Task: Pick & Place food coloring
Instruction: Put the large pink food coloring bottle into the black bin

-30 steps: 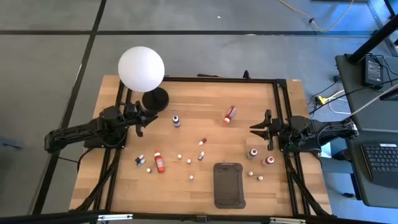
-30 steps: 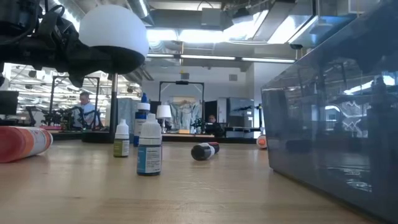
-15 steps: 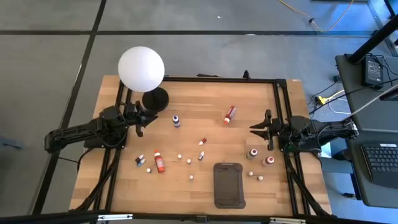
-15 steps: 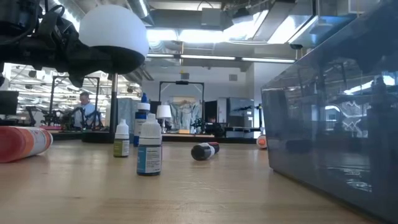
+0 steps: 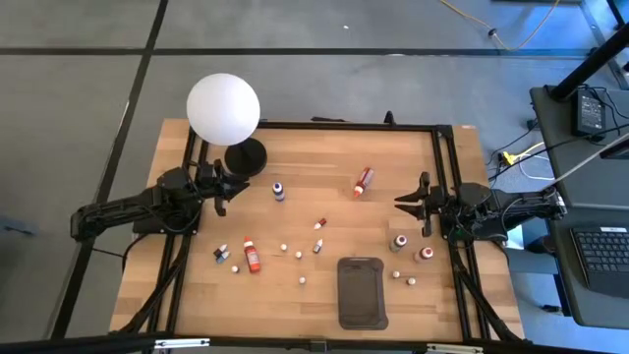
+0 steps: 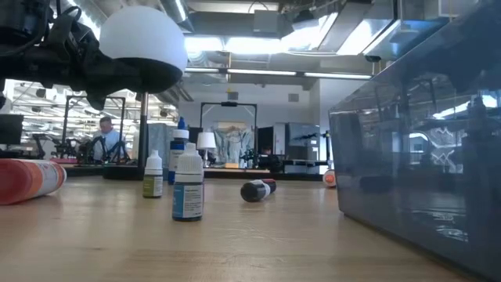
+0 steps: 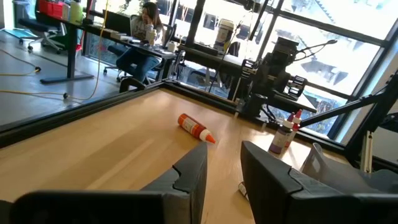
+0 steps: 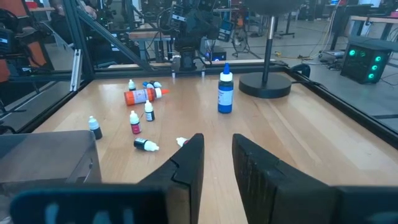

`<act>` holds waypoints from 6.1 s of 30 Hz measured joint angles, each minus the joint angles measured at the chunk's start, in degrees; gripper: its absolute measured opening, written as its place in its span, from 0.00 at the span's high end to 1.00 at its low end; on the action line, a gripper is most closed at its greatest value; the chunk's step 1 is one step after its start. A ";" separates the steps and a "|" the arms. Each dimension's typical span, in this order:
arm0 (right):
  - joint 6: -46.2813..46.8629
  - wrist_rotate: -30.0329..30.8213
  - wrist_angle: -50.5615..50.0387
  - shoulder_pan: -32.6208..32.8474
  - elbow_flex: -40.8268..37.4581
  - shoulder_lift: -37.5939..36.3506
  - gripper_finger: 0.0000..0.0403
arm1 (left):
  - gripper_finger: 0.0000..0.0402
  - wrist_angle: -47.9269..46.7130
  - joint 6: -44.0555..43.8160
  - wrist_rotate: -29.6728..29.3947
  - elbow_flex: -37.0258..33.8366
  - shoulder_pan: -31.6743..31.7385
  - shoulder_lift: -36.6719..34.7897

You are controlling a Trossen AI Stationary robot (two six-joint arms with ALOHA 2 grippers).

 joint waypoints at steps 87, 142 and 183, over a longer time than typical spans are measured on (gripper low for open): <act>35.17 -9.60 -67.57 18.62 56.94 57.11 0.41 | 0.77 0.00 1.49 0.00 -0.02 0.00 0.01; 52.67 -3.17 -58.82 40.96 46.18 72.49 0.41 | 0.77 0.00 1.51 0.02 -0.02 -0.02 0.00; 50.92 -1.55 -55.01 40.94 44.09 72.47 0.66 | 0.77 0.00 1.53 -0.20 -0.02 -0.02 0.00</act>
